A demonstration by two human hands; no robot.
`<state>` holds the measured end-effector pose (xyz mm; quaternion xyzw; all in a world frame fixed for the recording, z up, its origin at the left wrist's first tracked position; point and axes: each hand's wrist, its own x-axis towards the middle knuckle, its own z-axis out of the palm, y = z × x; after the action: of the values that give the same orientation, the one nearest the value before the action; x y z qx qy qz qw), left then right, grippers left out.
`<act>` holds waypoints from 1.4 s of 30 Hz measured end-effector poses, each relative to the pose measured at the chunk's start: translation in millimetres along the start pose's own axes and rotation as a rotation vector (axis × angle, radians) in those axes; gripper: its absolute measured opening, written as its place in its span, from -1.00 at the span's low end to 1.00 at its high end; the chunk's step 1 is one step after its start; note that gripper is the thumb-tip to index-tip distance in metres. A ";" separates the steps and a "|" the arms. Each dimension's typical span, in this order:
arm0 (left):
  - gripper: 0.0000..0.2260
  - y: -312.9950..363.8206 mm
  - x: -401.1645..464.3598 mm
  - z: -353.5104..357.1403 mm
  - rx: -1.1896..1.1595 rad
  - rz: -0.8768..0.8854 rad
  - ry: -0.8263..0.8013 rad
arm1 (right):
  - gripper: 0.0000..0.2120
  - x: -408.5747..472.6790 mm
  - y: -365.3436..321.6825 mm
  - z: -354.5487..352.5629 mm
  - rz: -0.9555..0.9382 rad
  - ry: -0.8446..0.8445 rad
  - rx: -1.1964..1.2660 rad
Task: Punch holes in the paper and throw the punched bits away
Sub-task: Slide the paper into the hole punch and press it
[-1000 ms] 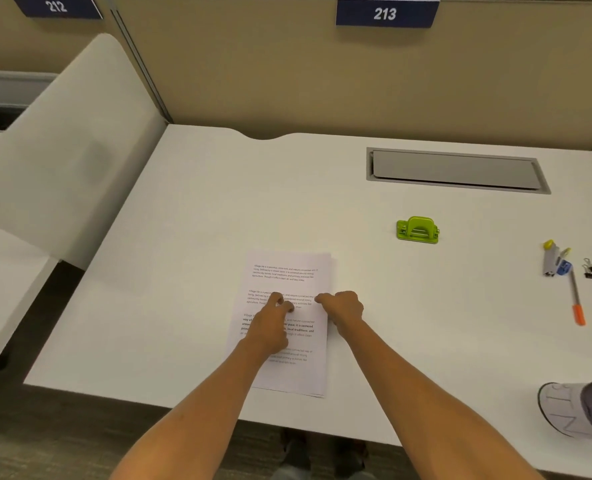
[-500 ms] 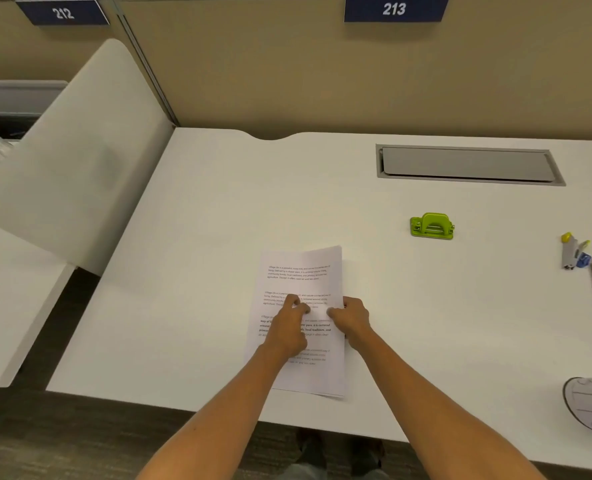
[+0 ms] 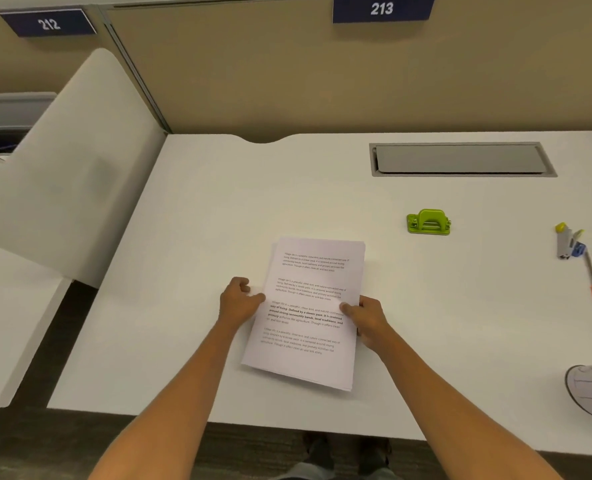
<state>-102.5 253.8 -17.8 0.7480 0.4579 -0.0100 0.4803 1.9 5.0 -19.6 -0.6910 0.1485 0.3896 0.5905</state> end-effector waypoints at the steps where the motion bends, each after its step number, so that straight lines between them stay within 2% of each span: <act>1: -0.57 2.7 2.9 -1.7 -0.061 -0.069 -0.086 | -0.87 -2.7 -2.5 -2.0 0.001 0.003 0.032; 4: -0.68 15.5 2.1 -0.4 -0.165 -0.167 -0.336 | -0.84 -8.9 -8.4 -8.8 -0.011 0.013 0.101; 7: -0.71 25.0 -1.3 10.7 -0.184 -0.128 -0.434 | -0.82 -13.9 -12.3 -16.1 -0.029 0.029 0.148; 14: -0.62 50.9 2.2 42.6 -0.127 0.030 -0.449 | -0.82 -30.7 -20.8 -38.9 -0.068 0.086 0.238; 18: -0.49 77.3 4.8 58.2 -0.055 0.115 -0.529 | -0.82 -41.5 -19.7 -61.8 -0.069 0.129 0.270; 24: -0.44 120.6 11.0 91.4 0.099 0.236 -0.670 | -0.79 -54.7 -13.4 -95.5 -0.049 0.188 0.356; 33: -0.43 200.5 18.4 167.2 0.382 0.456 -0.816 | -0.79 -59.9 0.1 -135.3 -0.005 0.342 0.645; 38: -0.47 233.2 21.8 214.1 0.502 0.502 -0.818 | -0.82 -49.9 -2.9 -150.6 0.024 0.415 0.771; 42: -0.57 248.3 32.2 245.9 0.598 0.546 -0.761 | -0.81 -38.9 -5.7 -156.7 0.056 0.450 0.839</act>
<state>193.2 67.0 11.3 0.8868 0.0188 -0.2842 0.3639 37.1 -149.5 12.0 -0.4556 0.4357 0.1526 0.7611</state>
